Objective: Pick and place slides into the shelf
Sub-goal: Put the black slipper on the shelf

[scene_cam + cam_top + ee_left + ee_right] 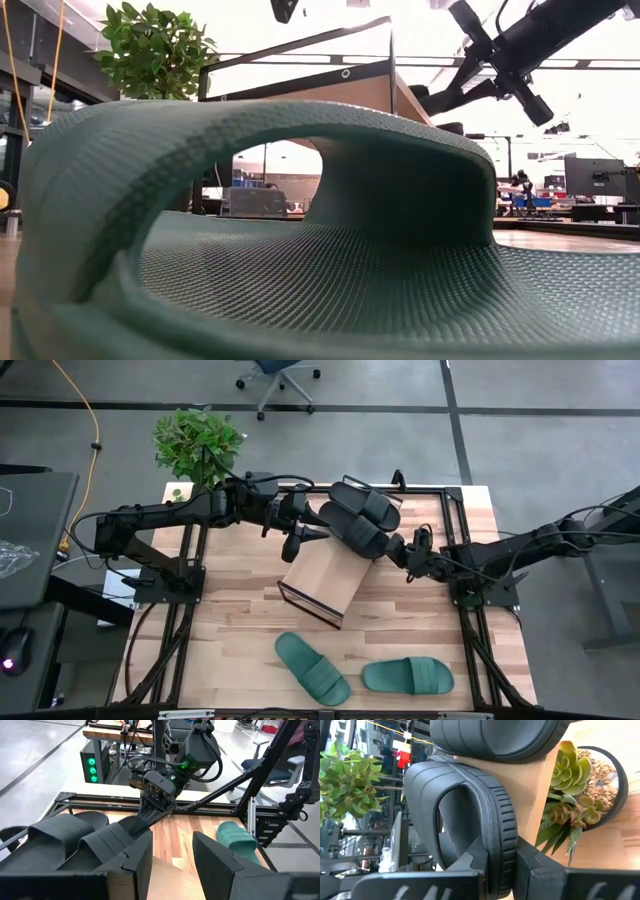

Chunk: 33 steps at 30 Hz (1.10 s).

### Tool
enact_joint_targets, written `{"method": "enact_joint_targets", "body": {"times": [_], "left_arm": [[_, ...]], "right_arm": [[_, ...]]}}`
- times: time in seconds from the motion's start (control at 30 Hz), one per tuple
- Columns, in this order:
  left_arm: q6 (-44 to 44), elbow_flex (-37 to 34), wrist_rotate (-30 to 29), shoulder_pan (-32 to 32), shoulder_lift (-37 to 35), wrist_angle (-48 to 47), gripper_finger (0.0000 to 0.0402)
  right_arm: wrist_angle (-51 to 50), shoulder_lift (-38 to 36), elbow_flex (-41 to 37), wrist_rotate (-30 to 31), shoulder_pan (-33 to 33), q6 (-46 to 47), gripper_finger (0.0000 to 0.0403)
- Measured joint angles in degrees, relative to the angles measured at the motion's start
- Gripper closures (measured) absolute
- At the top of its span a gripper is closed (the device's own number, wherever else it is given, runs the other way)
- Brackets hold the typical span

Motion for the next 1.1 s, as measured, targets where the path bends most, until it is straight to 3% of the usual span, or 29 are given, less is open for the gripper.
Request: {"method": "enact_joint_targets", "body": {"times": [0.43, 0.8, 1.1], "left_arm": [[0.4, 0.0, 0.0, 0.0, 0.0, -1.0, 0.0273], [0.4, 0.0, 0.0, 0.0, 0.0, -1.1, 0.0273], [0.4, 0.0, 0.0, 0.0, 0.0, -1.3, 0.0273]], "right_arm": [[-3.6, 0.0, 0.0, 0.5, -0.4, 2.7, 0.0376], [-4.5, 0.0, 0.0, -0.8, -2.4, 2.4, 0.0305], [-4.2, 0.0, 0.0, -2.4, -3.7, -0.3, 0.0276]]}}
